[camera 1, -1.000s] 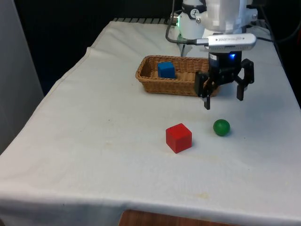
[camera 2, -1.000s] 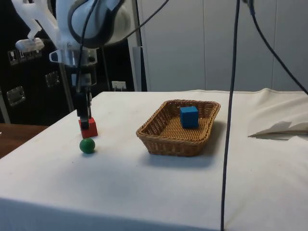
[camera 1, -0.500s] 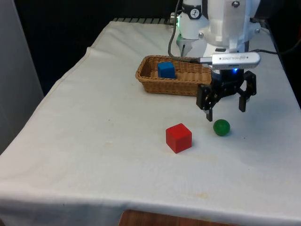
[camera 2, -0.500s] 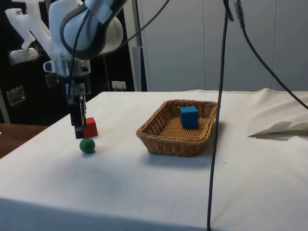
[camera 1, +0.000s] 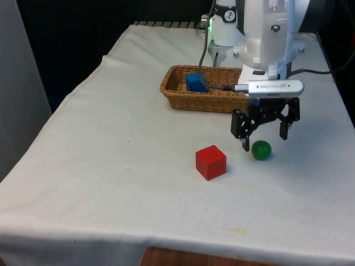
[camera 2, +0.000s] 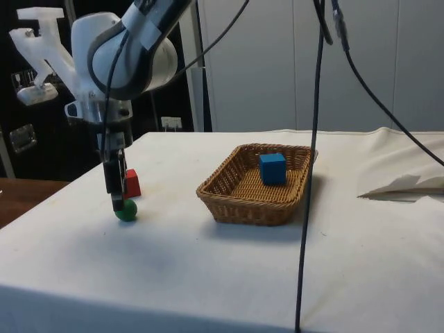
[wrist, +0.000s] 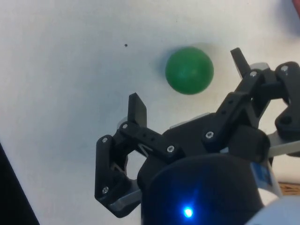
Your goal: Place all non-red objects into the basket.
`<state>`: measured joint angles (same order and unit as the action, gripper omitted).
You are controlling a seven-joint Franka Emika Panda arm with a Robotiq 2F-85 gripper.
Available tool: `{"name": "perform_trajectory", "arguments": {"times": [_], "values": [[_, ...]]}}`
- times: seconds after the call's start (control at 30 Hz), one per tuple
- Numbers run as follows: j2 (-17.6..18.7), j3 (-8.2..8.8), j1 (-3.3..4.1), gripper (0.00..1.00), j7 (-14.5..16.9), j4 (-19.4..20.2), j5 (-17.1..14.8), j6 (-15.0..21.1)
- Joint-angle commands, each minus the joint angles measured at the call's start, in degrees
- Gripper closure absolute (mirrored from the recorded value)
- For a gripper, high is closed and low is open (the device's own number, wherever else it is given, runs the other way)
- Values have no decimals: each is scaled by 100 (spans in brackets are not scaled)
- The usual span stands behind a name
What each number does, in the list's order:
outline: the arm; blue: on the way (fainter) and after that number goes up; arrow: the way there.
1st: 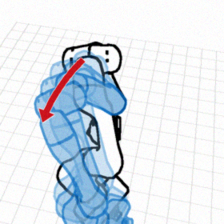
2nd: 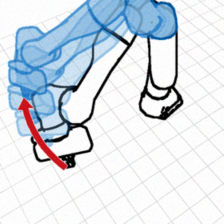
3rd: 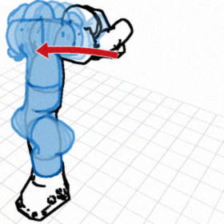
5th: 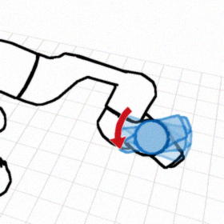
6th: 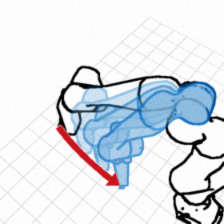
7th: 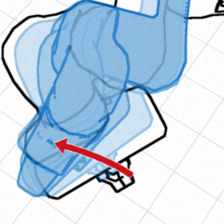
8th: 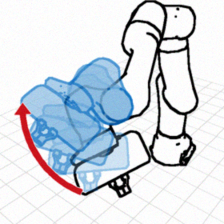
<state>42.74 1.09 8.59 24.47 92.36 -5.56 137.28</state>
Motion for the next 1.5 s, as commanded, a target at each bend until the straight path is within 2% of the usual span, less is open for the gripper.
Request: {"name": "perform_trajectory", "arguments": {"times": [0.0,0.53,0.9,0.97,1.0,1.07,1.1,1.2,1.23,1.47], "values": [[46,-11,-11,0,23,-40,-11,6],[241,-11,11,0,11,-97,-6,34],[229,-6,11,0,6,-74,-6,29],[235,-6,11,17,11,-80,0,11],[229,-6,11,17,0,-74,-6,29],[229,0,11,39,0,-69,-6,29],[229,0,11,62,-6,-69,-6,29],[229,0,11,93,-6,-69,-6,29],[229,0,11,100,-6,-69,-6,29],[229,0,11,100,-6,-69,-6,29]]}}
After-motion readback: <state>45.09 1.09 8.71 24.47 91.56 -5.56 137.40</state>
